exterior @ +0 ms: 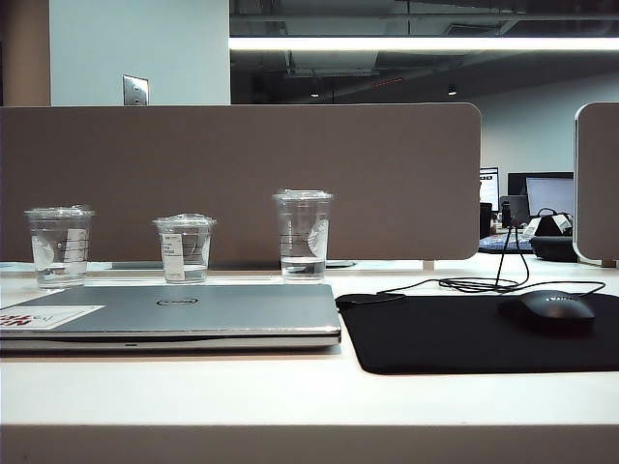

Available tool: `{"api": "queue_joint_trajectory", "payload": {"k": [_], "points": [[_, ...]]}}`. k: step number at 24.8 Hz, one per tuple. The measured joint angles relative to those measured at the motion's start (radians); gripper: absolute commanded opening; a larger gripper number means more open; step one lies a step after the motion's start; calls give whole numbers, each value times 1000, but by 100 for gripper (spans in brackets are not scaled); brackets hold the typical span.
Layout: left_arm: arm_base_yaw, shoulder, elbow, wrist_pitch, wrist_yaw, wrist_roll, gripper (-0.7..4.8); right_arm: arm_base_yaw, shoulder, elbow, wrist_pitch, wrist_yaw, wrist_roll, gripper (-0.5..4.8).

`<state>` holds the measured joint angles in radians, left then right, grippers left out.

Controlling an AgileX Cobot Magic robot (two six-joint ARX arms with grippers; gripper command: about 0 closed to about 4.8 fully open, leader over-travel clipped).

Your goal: Pick up the coffee cup on the right and place it on the right side of the laptop.

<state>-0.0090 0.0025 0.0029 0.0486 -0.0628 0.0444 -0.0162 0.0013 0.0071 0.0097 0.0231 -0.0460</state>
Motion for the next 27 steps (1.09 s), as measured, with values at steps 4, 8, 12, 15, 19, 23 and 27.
{"api": "queue_joint_trajectory", "payload": {"k": [4, 8, 12, 15, 19, 23, 27], "points": [[0, 0, 0, 0, 0, 0, -6, 0, 0, 0, 0, 0, 0, -1], [0, 0, 0, 1, 0, 0, -6, 0, 0, 0, 0, 0, 0, -1], [0, 0, 11, 22, -1, -76, -6, 0, 0, 11, -10, 0, 30, -2], [0, 15, 145, -27, -2, -125, -6, 0, 43, 157, -30, 0, 68, -2], [0, 114, 235, -39, -1, -128, -6, 0, 180, 276, -24, -35, 69, -2], [0, 259, 343, -17, 53, -128, -6, 0, 362, 396, 3, -138, 68, -2], [0, 393, 432, 14, 142, -128, -6, 0, 526, 501, 62, -192, 68, -2]]}}
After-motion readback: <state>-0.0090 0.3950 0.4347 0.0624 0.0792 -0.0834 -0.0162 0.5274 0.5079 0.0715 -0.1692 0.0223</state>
